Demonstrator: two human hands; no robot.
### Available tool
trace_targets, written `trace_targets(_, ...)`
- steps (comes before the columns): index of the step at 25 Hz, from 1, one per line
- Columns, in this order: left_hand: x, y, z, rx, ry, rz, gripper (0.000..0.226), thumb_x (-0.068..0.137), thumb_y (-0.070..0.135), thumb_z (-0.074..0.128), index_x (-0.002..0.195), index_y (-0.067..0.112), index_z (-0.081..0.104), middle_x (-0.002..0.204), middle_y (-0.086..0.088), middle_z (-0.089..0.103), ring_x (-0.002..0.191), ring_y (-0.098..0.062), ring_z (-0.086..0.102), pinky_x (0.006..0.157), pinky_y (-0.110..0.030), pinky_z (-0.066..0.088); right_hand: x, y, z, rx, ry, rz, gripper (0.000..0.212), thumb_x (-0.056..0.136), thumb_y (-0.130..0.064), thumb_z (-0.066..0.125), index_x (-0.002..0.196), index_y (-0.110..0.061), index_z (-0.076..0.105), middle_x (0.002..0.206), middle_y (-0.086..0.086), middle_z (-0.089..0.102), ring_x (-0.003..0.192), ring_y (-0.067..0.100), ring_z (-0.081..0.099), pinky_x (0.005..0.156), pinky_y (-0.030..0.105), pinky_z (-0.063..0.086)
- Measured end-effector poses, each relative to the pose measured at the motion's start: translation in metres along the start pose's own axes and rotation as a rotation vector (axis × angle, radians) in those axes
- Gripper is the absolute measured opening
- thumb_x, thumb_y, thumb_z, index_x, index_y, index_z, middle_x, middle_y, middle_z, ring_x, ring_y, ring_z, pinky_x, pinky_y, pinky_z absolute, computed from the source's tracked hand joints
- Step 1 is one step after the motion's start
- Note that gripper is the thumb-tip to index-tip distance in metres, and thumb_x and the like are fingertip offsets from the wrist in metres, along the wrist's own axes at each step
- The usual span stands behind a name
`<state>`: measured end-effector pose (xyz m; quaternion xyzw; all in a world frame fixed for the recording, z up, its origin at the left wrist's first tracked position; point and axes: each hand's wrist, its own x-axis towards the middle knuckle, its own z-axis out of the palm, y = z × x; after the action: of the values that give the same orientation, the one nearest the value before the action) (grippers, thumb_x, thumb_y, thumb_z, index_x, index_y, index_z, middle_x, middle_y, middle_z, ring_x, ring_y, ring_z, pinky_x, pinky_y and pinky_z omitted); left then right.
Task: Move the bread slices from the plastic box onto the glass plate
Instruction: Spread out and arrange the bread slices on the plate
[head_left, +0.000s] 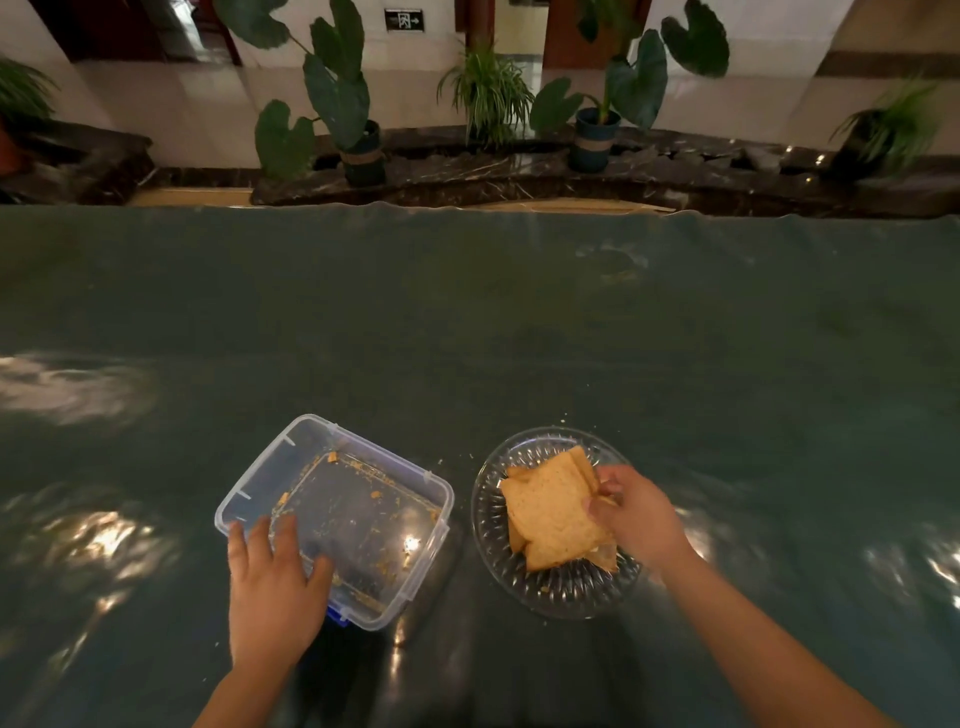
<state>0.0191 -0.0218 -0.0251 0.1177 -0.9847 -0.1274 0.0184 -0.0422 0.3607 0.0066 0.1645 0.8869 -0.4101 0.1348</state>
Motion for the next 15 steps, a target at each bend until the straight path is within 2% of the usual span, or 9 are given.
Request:
trace_targets(2,0.0,0.009,-0.003,-0.039,0.003,-0.064,0.051,0.082,0.025,0.058,0.127,0.001,0.056,0.135,-0.03,0.05,0.138,-0.049,0.026,0.117,-0.059,0.019,0.001,0.006,0.001,-0.137,0.007,-0.015,0.037,0.087,-0.025,0.07,0.121,-0.015,0.063,0.118,0.002,0.068,0.108,0.022,0.064,0.087,0.031,0.047)
trace_targets(4,-0.001,0.025,-0.008,-0.078,0.023,-0.046,0.046,0.08,0.023,0.063,0.122,0.004,0.062,0.132,-0.026,0.054,0.131,-0.046,0.039,0.11,-0.059,0.031,0.001,0.012,0.003,-0.16,0.016,-0.011,0.035,0.087,-0.026,0.068,0.121,-0.018,0.065,0.119,0.0,0.069,0.108,0.02,0.065,0.085,0.027,0.045)
trace_targets(6,-0.001,0.052,-0.013,-0.13,0.06,0.08,0.047,0.077,0.027,0.059,0.117,0.005,0.064,0.126,-0.021,0.056,0.12,-0.041,0.049,0.102,-0.055,0.041,0.0,0.016,0.003,-0.133,0.023,-0.005,0.03,0.088,-0.025,0.066,0.118,-0.019,0.066,0.117,-0.002,0.07,0.108,0.02,0.065,0.084,0.027,0.045)
trace_targets(8,-0.003,0.088,-0.016,-0.192,0.083,0.243,0.044,0.079,0.027,0.061,0.119,0.01,0.062,0.127,-0.014,0.056,0.119,-0.033,0.05,0.101,-0.049,0.044,-0.001,0.019,0.001,-0.102,0.026,0.001,0.027,0.09,-0.023,0.062,0.117,-0.019,0.066,0.114,-0.001,0.071,0.109,0.022,0.065,0.086,0.03,0.047)
trace_targets(10,-0.008,0.126,-0.011,-0.258,0.055,0.393,0.042,0.082,0.029,0.058,0.122,0.017,0.058,0.127,-0.005,0.056,0.118,-0.022,0.051,0.1,-0.04,0.045,-0.003,0.021,0.0,-0.096,0.031,-0.003,0.023,0.093,-0.022,0.056,0.113,-0.02,0.067,0.11,0.003,0.072,0.107,0.026,0.065,0.082,0.031,0.045)
trace_targets(12,-0.012,0.16,0.003,-0.288,-0.024,0.479,0.042,0.085,0.035,0.051,0.124,0.02,0.057,0.12,0.0,0.059,0.109,-0.017,0.056,0.092,-0.032,0.048,-0.004,0.022,-0.002,-0.1,0.033,-0.016,0.025,0.096,-0.02,0.05,0.112,-0.02,0.068,0.11,0.005,0.073,0.104,0.028,0.066,0.078,0.03,0.043)
trace_targets(13,-0.013,0.175,0.011,-0.319,-0.107,0.446,0.042,0.087,0.038,0.05,0.125,0.021,0.056,0.117,0.0,0.06,0.105,-0.017,0.058,0.089,-0.03,0.049,-0.003,0.022,-0.003,-0.103,0.037,-0.016,0.027,0.096,-0.019,0.047,0.112,-0.02,0.069,0.109,0.006,0.073,0.103,0.029,0.066,0.078,0.03,0.044)
trace_targets(15,-0.009,0.198,0.026,-0.43,-0.337,0.202,0.047,0.089,0.043,0.054,0.128,0.019,0.053,0.116,-0.002,0.063,0.103,-0.02,0.061,0.088,-0.035,0.051,-0.002,0.022,-0.004,-0.132,0.029,0.01,0.029,0.096,-0.015,0.044,0.106,-0.018,0.071,0.103,0.008,0.074,0.097,0.029,0.067,0.076,0.03,0.046)
